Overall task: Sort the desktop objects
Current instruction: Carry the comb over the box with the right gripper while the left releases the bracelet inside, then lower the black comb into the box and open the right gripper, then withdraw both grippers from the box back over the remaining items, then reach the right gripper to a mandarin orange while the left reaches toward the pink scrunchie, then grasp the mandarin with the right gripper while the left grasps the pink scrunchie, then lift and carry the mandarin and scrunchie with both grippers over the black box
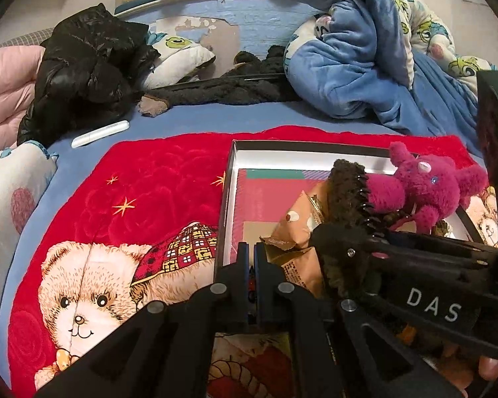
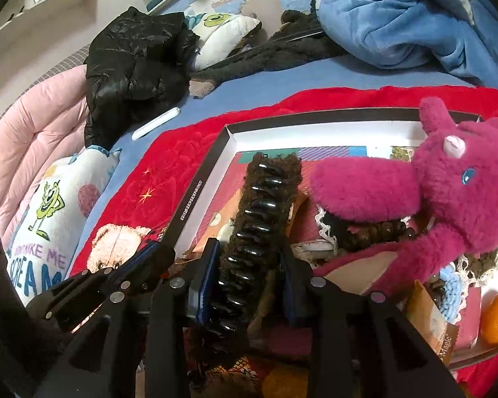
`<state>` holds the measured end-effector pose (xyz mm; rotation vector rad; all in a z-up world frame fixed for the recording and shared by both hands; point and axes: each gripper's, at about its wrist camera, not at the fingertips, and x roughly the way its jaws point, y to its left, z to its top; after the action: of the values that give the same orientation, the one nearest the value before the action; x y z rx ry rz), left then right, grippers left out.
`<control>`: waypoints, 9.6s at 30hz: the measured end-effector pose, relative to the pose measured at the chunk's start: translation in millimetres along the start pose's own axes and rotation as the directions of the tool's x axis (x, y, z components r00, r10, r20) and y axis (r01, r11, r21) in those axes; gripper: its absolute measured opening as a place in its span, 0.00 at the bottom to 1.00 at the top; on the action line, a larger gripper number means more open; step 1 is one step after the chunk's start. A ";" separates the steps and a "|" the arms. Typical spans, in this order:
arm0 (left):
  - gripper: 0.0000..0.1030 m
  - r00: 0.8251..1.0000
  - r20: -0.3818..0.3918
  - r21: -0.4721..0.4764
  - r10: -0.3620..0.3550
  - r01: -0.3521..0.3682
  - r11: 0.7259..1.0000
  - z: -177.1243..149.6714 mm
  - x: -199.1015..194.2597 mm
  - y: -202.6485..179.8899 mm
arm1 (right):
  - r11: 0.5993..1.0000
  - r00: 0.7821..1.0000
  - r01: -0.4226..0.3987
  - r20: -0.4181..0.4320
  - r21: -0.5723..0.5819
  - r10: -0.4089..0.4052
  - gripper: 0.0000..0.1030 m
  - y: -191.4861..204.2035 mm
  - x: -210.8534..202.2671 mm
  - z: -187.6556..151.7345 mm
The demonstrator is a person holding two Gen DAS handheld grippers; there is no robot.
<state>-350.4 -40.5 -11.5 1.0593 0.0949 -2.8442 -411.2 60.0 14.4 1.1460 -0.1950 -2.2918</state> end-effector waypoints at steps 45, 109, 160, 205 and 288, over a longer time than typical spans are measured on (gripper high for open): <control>1.00 0.989 0.110 -0.028 0.102 -0.099 0.995 21.4 -47.2 17.1 | 0.997 0.980 -0.046 0.199 0.061 0.033 1.00 -7.1 -56.9 7.9; 1.00 0.977 0.179 -0.035 0.118 -0.113 0.993 -41.0 -213.1 60.1 | 0.986 0.911 0.167 0.382 0.004 -0.156 1.00 34.6 -230.7 -98.2; 1.00 0.959 -0.246 -0.144 0.138 -0.177 0.974 -132.5 -87.6 124.3 | 0.979 0.979 0.199 0.034 0.037 -0.200 0.98 1.4 -116.4 -178.5; 0.11 0.989 0.125 -0.098 0.076 -0.064 0.993 -99.4 -172.8 78.1 | 0.902 0.902 0.425 0.124 -0.079 -0.414 0.35 33.4 -126.1 -178.6; 0.11 0.996 0.090 -0.103 -0.014 0.023 0.994 49.5 -24.1 10.2 | 0.958 0.931 0.286 0.234 0.011 -0.280 0.36 -11.8 -64.6 25.0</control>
<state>-363.1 -53.5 41.4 0.9144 0.2441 -2.8625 -404.8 102.0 70.3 0.9400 -0.0952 -2.6782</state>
